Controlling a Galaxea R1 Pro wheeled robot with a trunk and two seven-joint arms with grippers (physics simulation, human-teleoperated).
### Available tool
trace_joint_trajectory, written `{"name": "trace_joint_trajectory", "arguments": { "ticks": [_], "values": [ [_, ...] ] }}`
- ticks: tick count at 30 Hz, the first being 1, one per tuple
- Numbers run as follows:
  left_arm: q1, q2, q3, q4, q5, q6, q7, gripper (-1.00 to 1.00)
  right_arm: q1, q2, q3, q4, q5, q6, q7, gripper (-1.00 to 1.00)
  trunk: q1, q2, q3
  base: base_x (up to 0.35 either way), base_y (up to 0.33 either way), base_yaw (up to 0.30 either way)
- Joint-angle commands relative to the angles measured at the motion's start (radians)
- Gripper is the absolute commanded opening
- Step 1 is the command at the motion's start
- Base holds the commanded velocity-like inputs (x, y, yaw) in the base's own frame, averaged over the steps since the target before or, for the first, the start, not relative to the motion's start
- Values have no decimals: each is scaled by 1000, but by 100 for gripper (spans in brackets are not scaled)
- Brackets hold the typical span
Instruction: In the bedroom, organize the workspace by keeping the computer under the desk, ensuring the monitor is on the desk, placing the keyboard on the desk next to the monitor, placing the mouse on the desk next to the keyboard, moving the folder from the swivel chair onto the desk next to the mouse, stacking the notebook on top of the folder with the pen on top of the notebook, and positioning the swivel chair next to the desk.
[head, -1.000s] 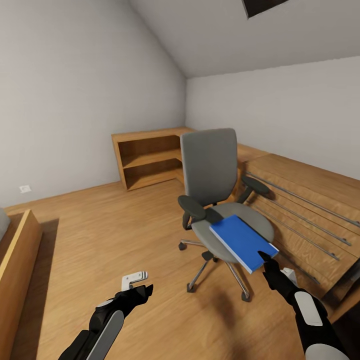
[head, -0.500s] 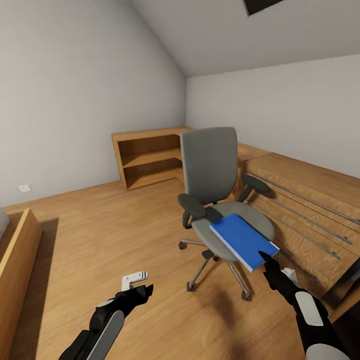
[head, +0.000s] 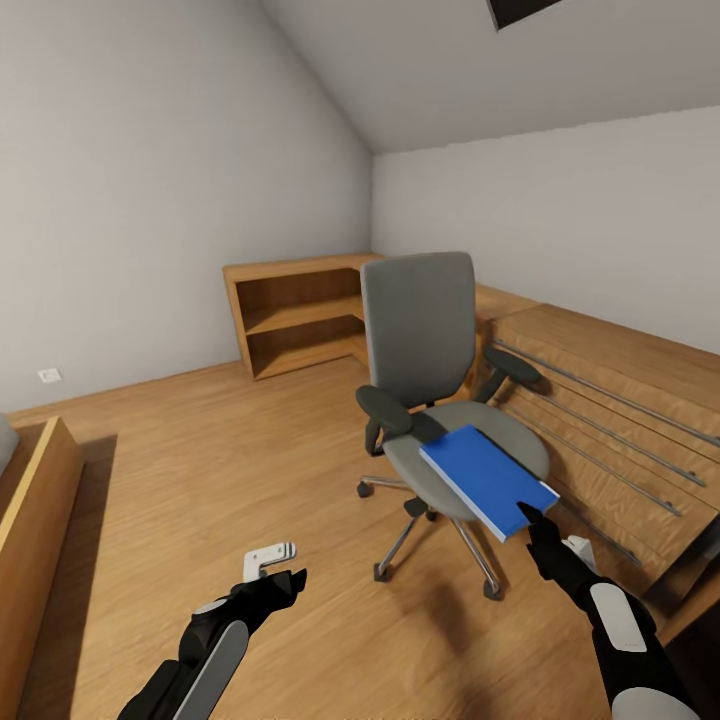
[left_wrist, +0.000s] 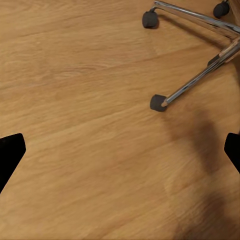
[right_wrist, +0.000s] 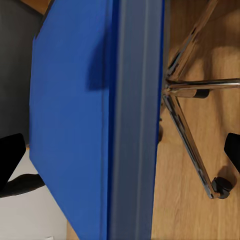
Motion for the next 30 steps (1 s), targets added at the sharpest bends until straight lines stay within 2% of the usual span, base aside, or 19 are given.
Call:
{"name": "trace_joint_trajectory", "arguments": {
  "ticks": [1, 6, 14, 30],
  "values": [
    [-1, 1, -3, -1, 10, 1, 10, 100, -1, 0, -4, 0, -2, 7, 2, 100, 0, 0, -1, 0, 0, 0],
    [-1, 1, -3, -1, 12, 1, 9, 100, -1, 0, -4, 0, -2, 7, 2, 100, 0, 0, -1, 0, 0, 0],
    [-1, 1, -3, -1, 12, 1, 9, 100, -1, 0, -3, 0, -2, 7, 2, 100, 31, -56, -26, 0, 0, 0],
    [-1, 3, -1, -1, 13, 0, 4, 100, -1, 0, -3, 0, -2, 7, 3, 100, 31, -56, -26, 47, 0, 0]
  ]
}}
